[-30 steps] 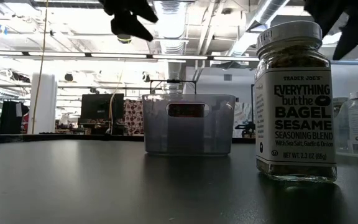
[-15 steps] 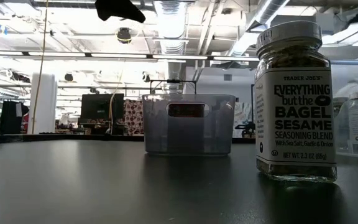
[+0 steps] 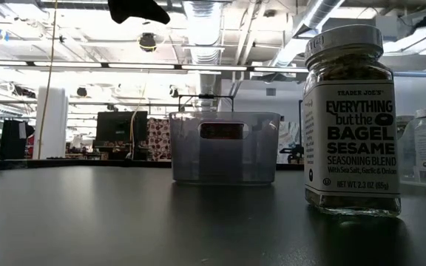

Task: Sort spices by type
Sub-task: Put the brown seasoning bottle into the gray bin

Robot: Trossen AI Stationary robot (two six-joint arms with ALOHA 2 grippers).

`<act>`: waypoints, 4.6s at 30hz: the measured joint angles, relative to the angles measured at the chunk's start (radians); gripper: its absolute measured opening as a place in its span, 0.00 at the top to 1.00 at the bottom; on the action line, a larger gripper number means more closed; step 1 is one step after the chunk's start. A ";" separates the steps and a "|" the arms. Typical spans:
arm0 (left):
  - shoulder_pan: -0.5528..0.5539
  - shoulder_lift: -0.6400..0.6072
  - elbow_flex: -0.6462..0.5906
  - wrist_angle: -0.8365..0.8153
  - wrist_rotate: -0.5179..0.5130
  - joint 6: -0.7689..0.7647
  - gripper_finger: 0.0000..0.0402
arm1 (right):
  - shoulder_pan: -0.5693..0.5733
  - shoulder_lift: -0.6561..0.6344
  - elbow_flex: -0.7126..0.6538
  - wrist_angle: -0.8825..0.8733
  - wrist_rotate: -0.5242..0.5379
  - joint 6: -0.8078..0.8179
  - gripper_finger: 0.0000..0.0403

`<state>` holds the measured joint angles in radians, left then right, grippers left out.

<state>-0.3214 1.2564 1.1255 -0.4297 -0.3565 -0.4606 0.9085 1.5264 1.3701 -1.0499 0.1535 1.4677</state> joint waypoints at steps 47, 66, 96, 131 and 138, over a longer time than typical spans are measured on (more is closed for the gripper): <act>0.000 0.000 0.000 -0.001 -0.022 0.003 0.20 | -0.086 0.110 0.000 -0.122 -0.140 -0.052 0.02; 0.000 0.000 0.000 -0.001 -0.022 0.003 0.20 | -0.053 0.100 0.000 -0.142 -0.235 0.018 0.04; 0.000 0.000 0.001 -0.002 -0.029 -0.010 0.20 | 0.108 0.103 -0.077 -0.070 -0.287 0.149 0.04; 0.000 0.000 0.001 -0.006 -0.029 -0.015 0.20 | 0.125 0.150 -0.083 -0.012 -0.304 0.121 0.13; 0.000 0.000 0.001 -0.007 -0.029 -0.015 0.20 | 0.125 0.165 -0.084 -0.012 -0.303 0.094 0.23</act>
<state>-0.3210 1.2565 1.1263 -0.4368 -0.3850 -0.4755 1.0332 1.6917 1.2865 -1.0622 -0.1492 1.5620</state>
